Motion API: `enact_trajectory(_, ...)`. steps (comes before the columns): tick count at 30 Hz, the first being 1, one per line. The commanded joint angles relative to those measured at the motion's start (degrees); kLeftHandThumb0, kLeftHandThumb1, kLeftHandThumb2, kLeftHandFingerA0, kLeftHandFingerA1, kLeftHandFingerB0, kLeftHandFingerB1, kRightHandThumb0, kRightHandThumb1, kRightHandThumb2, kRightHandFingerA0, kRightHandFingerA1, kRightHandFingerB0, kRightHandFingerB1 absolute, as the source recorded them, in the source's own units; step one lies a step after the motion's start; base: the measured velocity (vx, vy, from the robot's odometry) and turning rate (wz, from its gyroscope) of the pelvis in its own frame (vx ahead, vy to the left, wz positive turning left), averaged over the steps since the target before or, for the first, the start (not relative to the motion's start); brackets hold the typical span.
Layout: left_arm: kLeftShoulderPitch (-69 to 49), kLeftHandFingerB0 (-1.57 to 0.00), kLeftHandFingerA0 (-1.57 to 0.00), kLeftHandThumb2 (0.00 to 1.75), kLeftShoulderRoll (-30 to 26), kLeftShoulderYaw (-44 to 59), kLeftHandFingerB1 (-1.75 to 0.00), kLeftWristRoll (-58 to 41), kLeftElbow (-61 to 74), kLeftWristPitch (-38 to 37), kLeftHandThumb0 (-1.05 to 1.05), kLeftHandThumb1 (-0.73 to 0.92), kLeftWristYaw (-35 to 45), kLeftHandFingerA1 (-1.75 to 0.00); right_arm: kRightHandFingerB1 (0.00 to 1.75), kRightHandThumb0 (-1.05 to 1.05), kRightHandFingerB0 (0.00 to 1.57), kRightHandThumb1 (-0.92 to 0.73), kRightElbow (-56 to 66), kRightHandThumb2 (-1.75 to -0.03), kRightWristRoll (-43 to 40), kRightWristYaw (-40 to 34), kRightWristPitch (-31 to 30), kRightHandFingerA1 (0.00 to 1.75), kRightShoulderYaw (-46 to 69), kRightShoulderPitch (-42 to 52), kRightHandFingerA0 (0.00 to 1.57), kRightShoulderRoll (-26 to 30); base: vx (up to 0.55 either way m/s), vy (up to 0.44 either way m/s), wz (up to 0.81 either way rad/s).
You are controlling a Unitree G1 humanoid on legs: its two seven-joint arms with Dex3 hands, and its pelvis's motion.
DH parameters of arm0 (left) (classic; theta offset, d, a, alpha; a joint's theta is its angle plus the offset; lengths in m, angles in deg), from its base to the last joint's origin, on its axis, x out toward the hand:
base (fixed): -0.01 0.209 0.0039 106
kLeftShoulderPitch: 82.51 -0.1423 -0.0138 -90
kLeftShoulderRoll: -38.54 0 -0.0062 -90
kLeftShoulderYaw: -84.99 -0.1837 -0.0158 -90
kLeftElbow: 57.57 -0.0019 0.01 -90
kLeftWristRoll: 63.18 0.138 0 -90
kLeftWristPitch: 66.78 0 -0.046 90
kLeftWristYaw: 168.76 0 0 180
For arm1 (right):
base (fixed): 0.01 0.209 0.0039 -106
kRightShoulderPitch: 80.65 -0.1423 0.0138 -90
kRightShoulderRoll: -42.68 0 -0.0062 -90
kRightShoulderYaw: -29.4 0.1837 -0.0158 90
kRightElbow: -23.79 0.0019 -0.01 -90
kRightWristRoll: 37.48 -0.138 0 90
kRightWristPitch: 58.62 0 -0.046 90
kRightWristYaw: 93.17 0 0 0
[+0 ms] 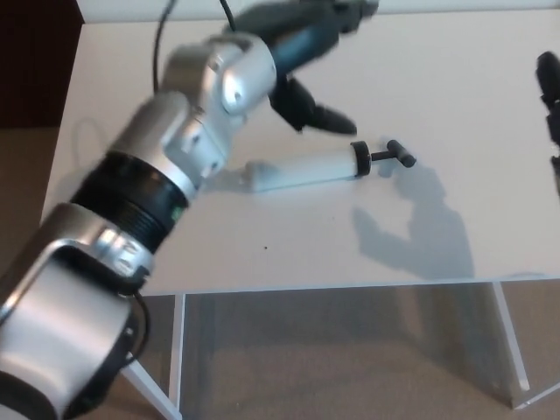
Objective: The robot walks towards a desk on which an air pump is kept in the middle. It lifts it up and holds it with its left hand and uses its right hand to compress it by pushing its handle inwards.
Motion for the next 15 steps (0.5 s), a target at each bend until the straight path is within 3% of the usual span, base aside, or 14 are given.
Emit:
enact_trajectory(1,-8.55,0.00,0.00,0.61,-15.06,18.89,-0.18,-17.53,41.66,1.96,-0.95,0.54,15.25,0.00,0.14,-0.89,0.06,-0.90,21.27,-1.21,-4.87,5.06,-0.48,0.25,4.05,12.87,0.06,7.18,0.00,0.000,0.00)
enact_trajectory(2,-11.67,0.00,0.00,0.61,-16.83,22.88,-0.18,-21.23,49.28,3.37,-0.95,0.54,17.02,0.00,0.14,-0.89,0.06,-0.90,24.38,-1.21,-5.47,6.50,0.44,0.25,4.67,15.77,0.06,7.85,0.00,0.000,0.00)
enact_trajectory(3,-17.76,0.00,0.00,0.89,-18.49,29.73,-0.11,-27.63,59.47,4.33,-0.86,0.48,18.78,0.00,0.27,-0.74,0.03,-0.79,27.77,-1.18,-6.98,9.68,2.71,0.37,5.99,20.76,0.03,8.40,0.00,0.000,0.00)
enact_trajectory(4,-24.89,-0.02,0.00,0.84,-19.62,38.43,-0.14,-36.98,69.39,6.52,-0.79,0.47,20.55,0.00,0.28,-0.85,0.00,-0.81,31.37,-1.17,-8.28,12.37,5.00,0.46,7.46,26.50,0.15,8.34,0.00,0.000,0.00)
enact_trajectory(5,-29.35,-0.02,0.00,0.84,-20.12,43.86,-0.14,-42.99,74.96,7.90,-0.79,0.47,21.42,0.00,0.28,-0.85,0.00,-0.81,33.40,-1.17,-9.08,13.87,6.36,0.46,8.35,30.02,0.15,8.18,0.00,0.000,0.00)
enact_trajectory(6,-33.14,-0.04,0.00,0.80,-20.39,48.24,-0.13,-49.23,78.92,8.97,-0.76,0.45,21.55,0.00,0.23,-0.86,0.10,-0.92,35.31,-0.73,-9.70,14.67,7.21,0.30,9.26,33.02,0.18,7.94,0.00,0.000,0.00)
enact_trajectory(8,-34.87,-0.04,0.00,0.80,-20.49,50.18,-0.13,-52.54,80.40,9.56,-0.76,0.45,21.38,0.00,0.23,-0.86,0.10,-0.92,36.25,-0.73,-9.92,14.76,7.46,0.30,9.68,34.38,0.18,7.80,0.00,0.000,0.00)
enact_trajectory(9,-43.23,-0.10,0.00,0.78,-19.62,51.82,-0.33,-65.42,81.64,6.76,-0.89,0.46,19.14,-0.17,0.29,-0.86,0.00,-0.79,37.30,-1.15,-13.21,16.99,7.86,0.47,10.93,36.67,0.14,7.81,0.00,0.000,0.00)
enact_trajectory(11,-53.55,-0.10,0.00,0.78,-18.74,53.55,-0.33,-80.81,83.01,3.12,-0.89,0.46,16.41,-0.17,0.29,-0.86,0.00,-0.79,38.42,-1.15,-17.32,19.71,8.37,0.47,12.27,39.36,0.14,7.95,0.00,0.000,0.00)
enact_trajectory(12,-60.10,-0.19,-0.01,0.64,-18.56,53.08,-0.47,-87.85,85.12,1.49,-0.98,0.82,13.78,-0.58,0.31,-0.81,0.01,-0.77,38.51,-1.15,-19.14,21.32,8.76,0.44,13.02,40.69,0.05,7.92,0.00,0.000,0.00)
enact_trajectory(13,-63.64,-0.19,-0.01,0.64,-18.64,52.55,-0.47,-91.03,86.56,0.78,-0.98,0.82,12.18,-0.58,0.31,-0.81,0.01,-0.77,38.46,-1.15,-19.93,22.10,8.99,0.44,13.37,41.38,0.05,7.91,0.00,0.000,0.00)
enact_trajectory(14,-67.47,-0.05,0.00,0.81,-16.36,51.22,-0.52,-88.65,86.66,-6.30,-0.71,0.92,14.23,-0.65,0.29,-0.82,0.00,-0.77,38.23,-1.15,-21.29,23.98,9.65,0.43,14.35,43.21,0.04,7.68,0.00,0.000,0.00)
enact_trajectory(15,-69.89,-0.05,0.00,0.81,-14.69,50.35,-0.52,-86.42,86.53,-11.54,-0.71,0.92,16.03,-0.65,0.29,-0.82,0.00,-0.77,38.08,-1.15,-22.21,25.25,10.14,0.43,15.00,44.54,0.04,7.53,0.00,0.000,0.00)
